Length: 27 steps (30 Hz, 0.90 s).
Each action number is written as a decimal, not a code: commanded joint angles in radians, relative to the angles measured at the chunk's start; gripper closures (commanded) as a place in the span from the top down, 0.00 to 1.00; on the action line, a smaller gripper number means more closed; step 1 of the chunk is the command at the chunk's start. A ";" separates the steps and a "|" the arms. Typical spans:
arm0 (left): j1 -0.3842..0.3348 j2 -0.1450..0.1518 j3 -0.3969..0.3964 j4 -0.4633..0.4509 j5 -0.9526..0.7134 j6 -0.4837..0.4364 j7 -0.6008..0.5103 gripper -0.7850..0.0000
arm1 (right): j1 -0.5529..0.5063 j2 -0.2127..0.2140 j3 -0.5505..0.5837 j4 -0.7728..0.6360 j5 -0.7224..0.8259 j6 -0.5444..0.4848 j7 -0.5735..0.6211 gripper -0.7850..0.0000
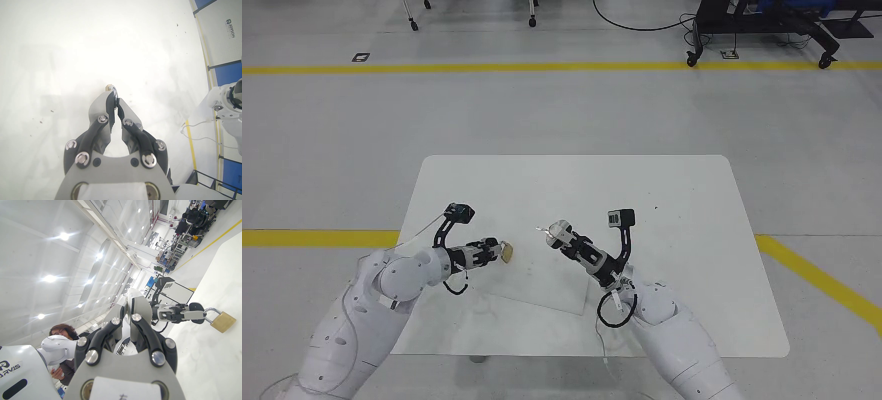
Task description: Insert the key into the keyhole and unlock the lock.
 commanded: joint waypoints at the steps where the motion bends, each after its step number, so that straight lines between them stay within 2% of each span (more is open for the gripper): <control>1: 0.004 0.001 0.000 -0.007 0.001 0.003 -0.009 0.02 | 0.000 0.000 0.000 0.000 0.000 0.000 0.000 0.00; 3: 0.006 0.001 -0.001 -0.013 0.007 0.006 -0.015 0.16 | 0.000 0.000 0.000 0.000 0.000 0.000 0.000 0.00; 11: 0.009 0.000 0.010 -0.030 0.037 0.027 -0.022 0.32 | 0.000 0.000 0.000 0.000 0.000 0.000 0.000 0.00; 19: 0.003 -0.002 0.020 -0.028 0.070 0.051 -0.011 0.26 | 0.000 0.000 0.000 0.000 0.000 0.000 0.000 0.00; 25: -0.004 -0.006 0.032 -0.018 0.120 0.078 0.019 0.30 | 0.000 0.000 0.000 0.000 0.000 0.000 0.000 0.00; 27: -0.004 -0.008 0.037 -0.016 0.127 0.078 0.028 0.27 | 0.000 0.000 0.000 0.000 0.000 0.000 0.000 0.00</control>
